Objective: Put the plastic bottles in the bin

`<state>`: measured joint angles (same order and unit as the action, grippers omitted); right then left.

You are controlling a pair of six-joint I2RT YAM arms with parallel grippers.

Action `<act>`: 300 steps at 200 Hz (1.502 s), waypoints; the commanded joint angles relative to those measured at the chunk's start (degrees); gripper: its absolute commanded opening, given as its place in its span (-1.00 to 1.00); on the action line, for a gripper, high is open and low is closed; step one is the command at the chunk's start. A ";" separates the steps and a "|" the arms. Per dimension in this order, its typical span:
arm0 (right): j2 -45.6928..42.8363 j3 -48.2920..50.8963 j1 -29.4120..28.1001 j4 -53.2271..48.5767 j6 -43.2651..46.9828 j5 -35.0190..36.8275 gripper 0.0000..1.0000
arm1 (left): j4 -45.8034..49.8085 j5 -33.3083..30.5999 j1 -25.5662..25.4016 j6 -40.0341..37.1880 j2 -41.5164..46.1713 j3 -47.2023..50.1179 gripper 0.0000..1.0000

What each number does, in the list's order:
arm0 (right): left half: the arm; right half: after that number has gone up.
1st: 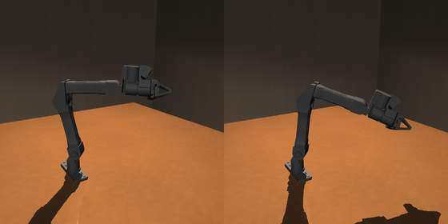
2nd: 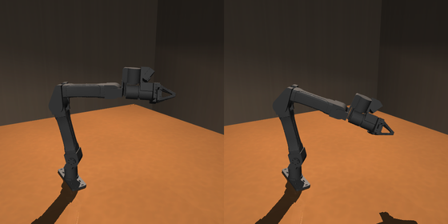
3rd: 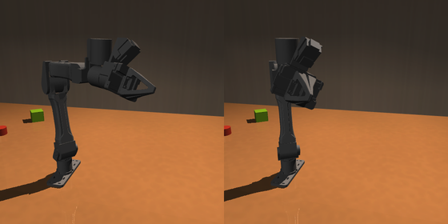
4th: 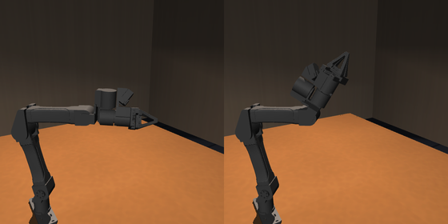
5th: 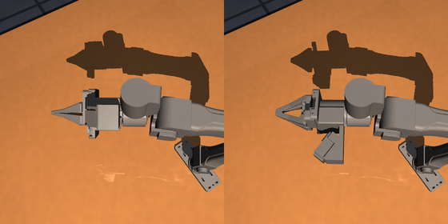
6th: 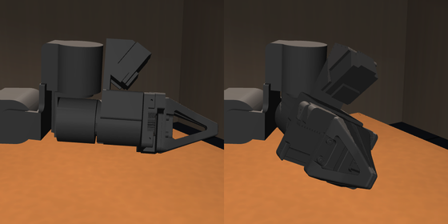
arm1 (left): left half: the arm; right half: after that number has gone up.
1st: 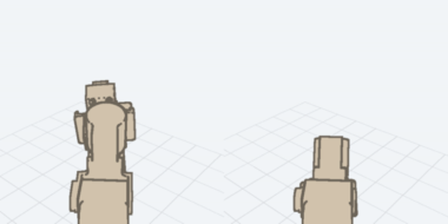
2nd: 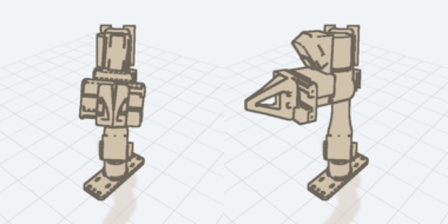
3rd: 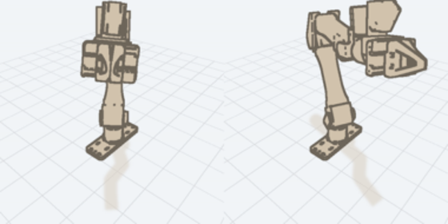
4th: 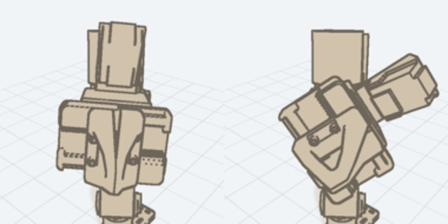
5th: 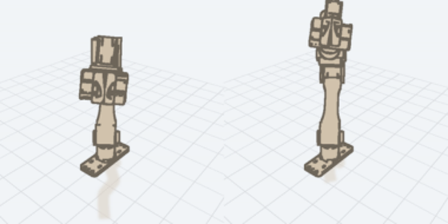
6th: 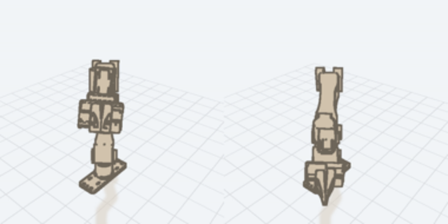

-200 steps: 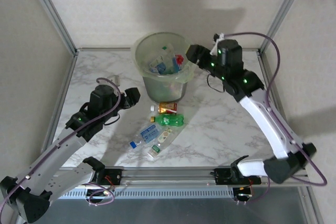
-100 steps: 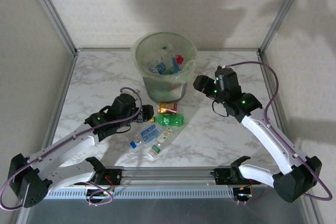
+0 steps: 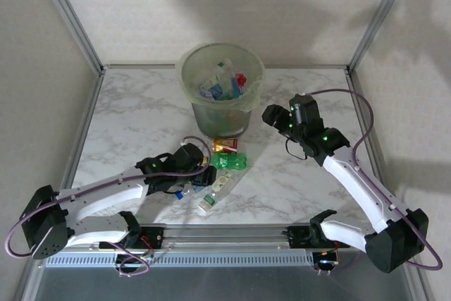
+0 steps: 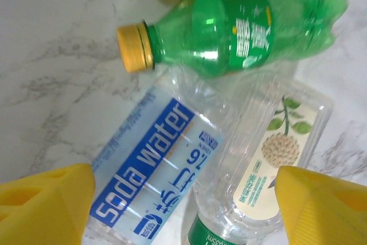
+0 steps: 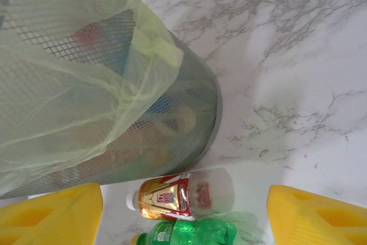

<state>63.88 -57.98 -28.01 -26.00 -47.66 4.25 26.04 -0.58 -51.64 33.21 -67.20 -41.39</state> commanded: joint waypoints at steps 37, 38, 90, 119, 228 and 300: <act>-1.47 1.86 1.36 1.94 -0.96 -2.33 0.54 | 3.38 -7.23 -2.32 2.34 -5.68 0.08 0.69; -1.47 1.88 1.37 1.93 -0.91 -2.32 0.54 | 3.39 -7.28 -2.32 2.36 -5.72 0.08 0.70; -1.96 2.29 1.68 1.76 -0.68 -2.41 0.56 | 4.75 -9.37 -2.33 2.82 -7.96 -0.08 0.71; -2.18 2.67 1.73 2.04 -0.86 -2.67 0.59 | 5.38 -10.22 -2.24 3.00 -9.14 -0.50 0.74; -1.85 2.87 1.82 2.27 -0.68 -2.76 0.71 | 4.09 -11.40 -0.49 3.43 -14.86 -0.71 0.69; -1.22 2.08 1.80 2.31 -0.38 -2.67 0.58 | 2.41 -8.52 1.60 3.59 -12.36 -0.30 0.44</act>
<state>62.87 -55.79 -26.59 -24.67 -48.25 1.48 28.51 -9.87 -50.85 36.03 -81.71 -41.45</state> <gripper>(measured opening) 0.797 0.738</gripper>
